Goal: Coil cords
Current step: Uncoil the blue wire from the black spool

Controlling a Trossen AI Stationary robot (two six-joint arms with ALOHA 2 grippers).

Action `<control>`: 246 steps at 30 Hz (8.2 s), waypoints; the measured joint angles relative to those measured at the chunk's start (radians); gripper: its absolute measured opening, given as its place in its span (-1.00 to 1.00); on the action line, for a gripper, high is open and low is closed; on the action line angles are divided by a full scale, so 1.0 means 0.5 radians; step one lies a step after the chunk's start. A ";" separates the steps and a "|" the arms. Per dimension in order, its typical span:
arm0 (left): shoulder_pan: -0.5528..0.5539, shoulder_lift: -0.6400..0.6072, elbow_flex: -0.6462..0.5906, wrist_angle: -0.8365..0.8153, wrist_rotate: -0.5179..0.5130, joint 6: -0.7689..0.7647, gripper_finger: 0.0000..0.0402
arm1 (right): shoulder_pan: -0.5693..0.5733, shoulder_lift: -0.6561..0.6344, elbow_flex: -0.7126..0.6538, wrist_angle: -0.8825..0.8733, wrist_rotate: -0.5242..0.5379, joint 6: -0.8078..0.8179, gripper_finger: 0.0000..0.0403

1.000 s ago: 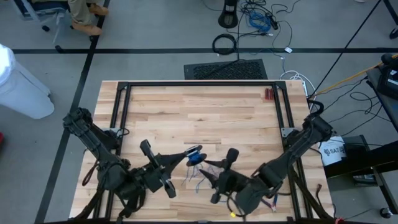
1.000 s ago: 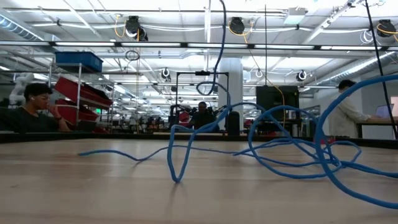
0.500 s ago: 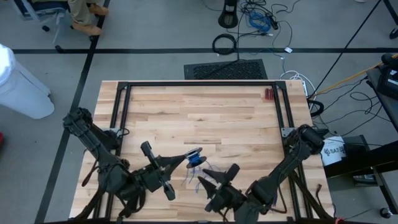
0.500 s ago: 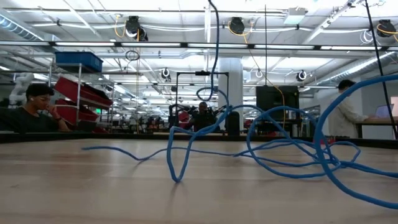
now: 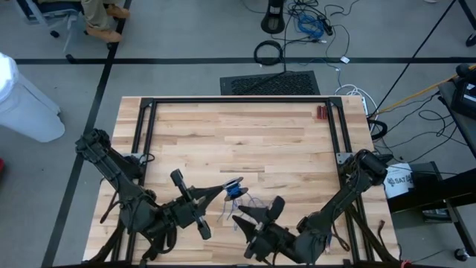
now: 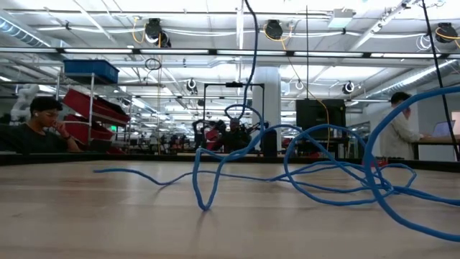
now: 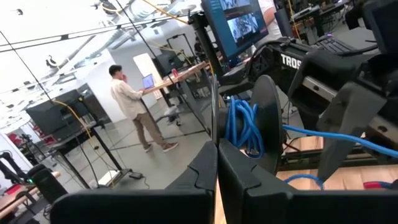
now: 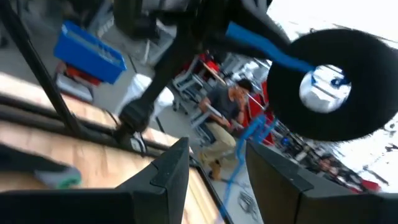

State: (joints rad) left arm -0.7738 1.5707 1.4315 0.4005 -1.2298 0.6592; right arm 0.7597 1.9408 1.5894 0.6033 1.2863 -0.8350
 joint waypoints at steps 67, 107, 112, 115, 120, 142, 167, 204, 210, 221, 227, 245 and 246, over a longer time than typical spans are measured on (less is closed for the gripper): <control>0.092 0.001 -0.002 -0.177 0.045 0.033 -0.96 | -0.199 -0.790 -1.645 0.560 -1.081 1.804 -0.28; 0.096 0.021 -0.001 -0.207 0.165 -0.050 -0.96 | -0.402 -0.581 -1.317 0.450 -1.194 1.637 -0.49; 0.096 0.021 -0.001 -0.207 0.166 -0.050 -0.96 | -0.407 -0.581 -1.317 0.460 -1.229 1.631 -0.62; 0.096 0.021 -0.001 -0.208 0.166 -0.049 -0.96 | -0.401 -0.581 -1.317 0.465 -1.229 1.611 -0.86; 0.096 0.021 -0.001 -0.212 0.156 -0.047 -0.96 | -0.351 -0.581 -1.269 0.412 -1.215 1.583 -0.97; 0.085 0.022 0.001 -0.763 0.090 -0.046 -0.96 | 0.244 -0.583 -0.282 -0.790 -0.108 0.973 -1.00; -0.258 0.004 0.001 0.014 -0.045 0.591 -0.96 | 0.012 -0.584 -0.281 -2.246 -0.095 2.072 -1.00; -0.122 -0.040 -0.061 0.467 -0.220 0.844 -0.96 | -0.102 -0.594 -0.220 -3.031 -1.008 2.823 -0.61; -0.069 -0.040 -0.077 0.376 -0.213 0.685 -0.96 | -0.106 -0.533 -0.218 -2.272 -0.737 2.208 -0.42; -0.039 -0.040 -0.077 0.242 -0.146 0.420 -0.96 | -0.166 -0.316 -0.218 -1.190 -0.525 1.321 -0.35; -0.039 -0.040 -0.077 0.206 -0.095 0.368 -0.96 | -0.226 -0.229 -0.218 -0.957 -0.214 1.146 -0.35; -0.027 -0.038 -0.077 0.104 0.022 0.261 -0.96 | -0.302 -0.218 -0.219 -0.897 -0.232 1.085 -0.48; -0.027 -0.038 -0.077 0.103 0.026 0.261 -0.96 | -0.302 -0.218 -0.219 -0.899 -0.234 1.087 -0.54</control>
State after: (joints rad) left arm -0.7876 1.5517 1.3930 0.4520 -1.2170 0.7895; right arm 0.6086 1.8317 1.4799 0.1539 1.1694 -0.2913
